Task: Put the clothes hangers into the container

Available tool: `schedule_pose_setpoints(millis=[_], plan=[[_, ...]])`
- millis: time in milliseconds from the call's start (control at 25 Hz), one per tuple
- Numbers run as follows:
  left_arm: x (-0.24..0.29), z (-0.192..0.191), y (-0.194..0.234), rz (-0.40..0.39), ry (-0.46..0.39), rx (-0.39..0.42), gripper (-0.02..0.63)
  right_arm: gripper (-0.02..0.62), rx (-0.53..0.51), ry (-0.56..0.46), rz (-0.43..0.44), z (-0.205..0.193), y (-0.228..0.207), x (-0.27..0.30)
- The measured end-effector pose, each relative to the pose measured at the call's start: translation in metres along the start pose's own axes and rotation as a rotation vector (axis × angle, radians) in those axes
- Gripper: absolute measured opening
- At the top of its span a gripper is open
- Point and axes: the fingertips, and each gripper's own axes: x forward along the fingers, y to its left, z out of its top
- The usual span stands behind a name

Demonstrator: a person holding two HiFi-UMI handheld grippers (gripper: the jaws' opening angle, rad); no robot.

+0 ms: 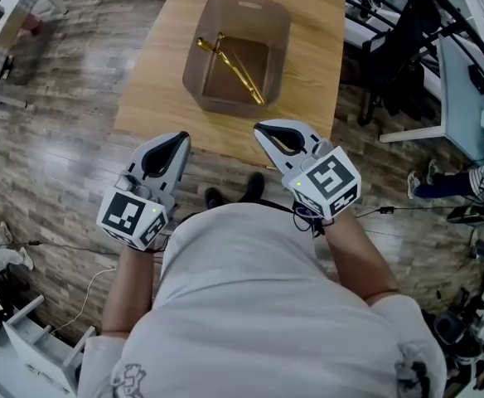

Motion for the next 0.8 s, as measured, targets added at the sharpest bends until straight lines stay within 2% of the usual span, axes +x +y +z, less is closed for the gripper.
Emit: schedule_pose_setpoints(millis=[440,800], plan=[[-0.042,-0.016,0.004,-0.062,-0.005,-0.016,0.006,0.006,0.026,-0.016,-0.093,-0.005,0.043,-0.014],[-0.050,-0.020,-0.011,-0.066,-0.020,-0.019,0.006,0.006,0.013,-0.021,-0.098,-0.012,0.053,-0.029]])
